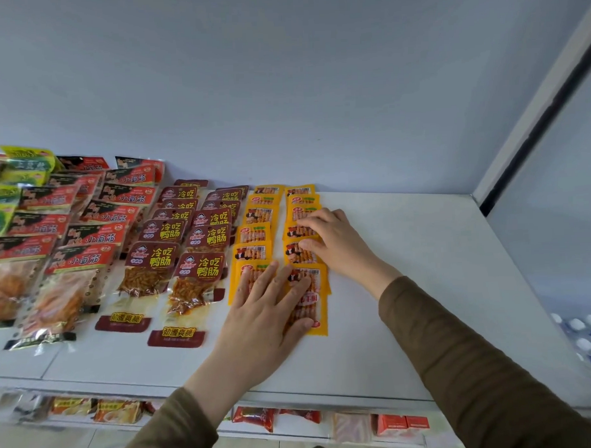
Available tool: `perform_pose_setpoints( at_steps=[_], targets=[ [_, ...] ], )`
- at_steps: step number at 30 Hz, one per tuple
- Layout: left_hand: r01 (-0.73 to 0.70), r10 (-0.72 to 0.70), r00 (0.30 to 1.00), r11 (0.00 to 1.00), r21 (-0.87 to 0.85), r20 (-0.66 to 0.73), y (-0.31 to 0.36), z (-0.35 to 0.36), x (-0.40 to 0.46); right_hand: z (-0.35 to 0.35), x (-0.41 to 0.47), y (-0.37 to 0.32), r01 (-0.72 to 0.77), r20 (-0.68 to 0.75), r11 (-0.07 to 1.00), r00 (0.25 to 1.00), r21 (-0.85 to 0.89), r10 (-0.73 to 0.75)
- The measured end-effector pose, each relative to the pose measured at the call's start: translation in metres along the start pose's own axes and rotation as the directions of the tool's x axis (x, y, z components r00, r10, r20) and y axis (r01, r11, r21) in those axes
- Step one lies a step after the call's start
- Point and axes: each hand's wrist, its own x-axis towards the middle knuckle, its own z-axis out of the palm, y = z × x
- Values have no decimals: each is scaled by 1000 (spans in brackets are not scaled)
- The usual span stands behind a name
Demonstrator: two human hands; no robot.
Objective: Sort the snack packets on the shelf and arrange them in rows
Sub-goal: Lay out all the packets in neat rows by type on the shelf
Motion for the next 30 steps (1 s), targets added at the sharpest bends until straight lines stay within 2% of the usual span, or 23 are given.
perform_pose_setpoints(
  at_steps=[8, 10, 13, 15, 17, 21, 27, 30],
  targets=[
    [48, -49, 998, 999, -15, -41, 3, -5, 8, -2, -3, -4, -27, 10, 998, 1000, 48, 26],
    [35, -43, 995, 996, -82, -89, 0, -7, 5, -4, -7, -8, -21, -43, 998, 999, 62, 24],
    [109, -148, 967, 976, -186, -206, -18, -10, -4, -10, -20, -14, 31, -154, 999, 988, 28, -26],
    [183, -212, 960, 970, -162, -185, -34, -10, -9, -13, -32, -18, 88, -115, 996, 989, -19, -90],
    [198, -208, 972, 976, -94, -110, -44, -8, -9, -11, -42, -23, 129, -1, 988, 992, -80, -129],
    [190, -192, 980, 981, -42, -57, -48, -5, -4, 1, -54, -28, 104, 152, 989, 984, -107, -87],
    [142, -145, 988, 988, -67, -48, -60, -16, 5, 0, -57, -27, 76, 135, 996, 988, -56, -67],
    [129, -144, 986, 979, -159, -85, -66, -22, 16, 1, -57, -27, 66, 100, 998, 993, 4, -66]
  ],
)
